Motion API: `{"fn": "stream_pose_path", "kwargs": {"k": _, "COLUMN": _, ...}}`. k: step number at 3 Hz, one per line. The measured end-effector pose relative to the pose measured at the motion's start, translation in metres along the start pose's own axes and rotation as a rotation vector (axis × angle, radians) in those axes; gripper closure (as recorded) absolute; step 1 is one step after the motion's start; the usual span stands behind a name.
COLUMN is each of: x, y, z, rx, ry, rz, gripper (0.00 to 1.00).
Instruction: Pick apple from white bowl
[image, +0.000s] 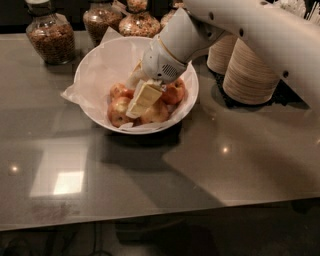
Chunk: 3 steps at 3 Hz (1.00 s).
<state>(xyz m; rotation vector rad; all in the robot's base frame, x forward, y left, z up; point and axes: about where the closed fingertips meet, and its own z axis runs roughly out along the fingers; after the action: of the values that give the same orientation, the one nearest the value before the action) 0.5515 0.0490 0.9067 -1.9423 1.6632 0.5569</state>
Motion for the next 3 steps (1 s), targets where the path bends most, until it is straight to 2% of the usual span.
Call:
{"fn": "stream_pose_path", "kwargs": {"k": 1, "x": 0.005, "y": -0.0009, "z": 0.0099, "rx": -0.023, "ry": -0.003, "rz": 0.014, "gripper": 0.39}}
{"fn": "stream_pose_path", "kwargs": {"k": 2, "x": 0.005, "y": -0.0009, "z": 0.01, "rx": -0.024, "ry": -0.003, "rz": 0.014, "gripper": 0.21}}
{"fn": "stream_pose_path", "kwargs": {"k": 3, "x": 0.005, "y": -0.0009, "z": 0.01, "rx": -0.024, "ry": -0.003, "rz": 0.014, "gripper": 0.26}}
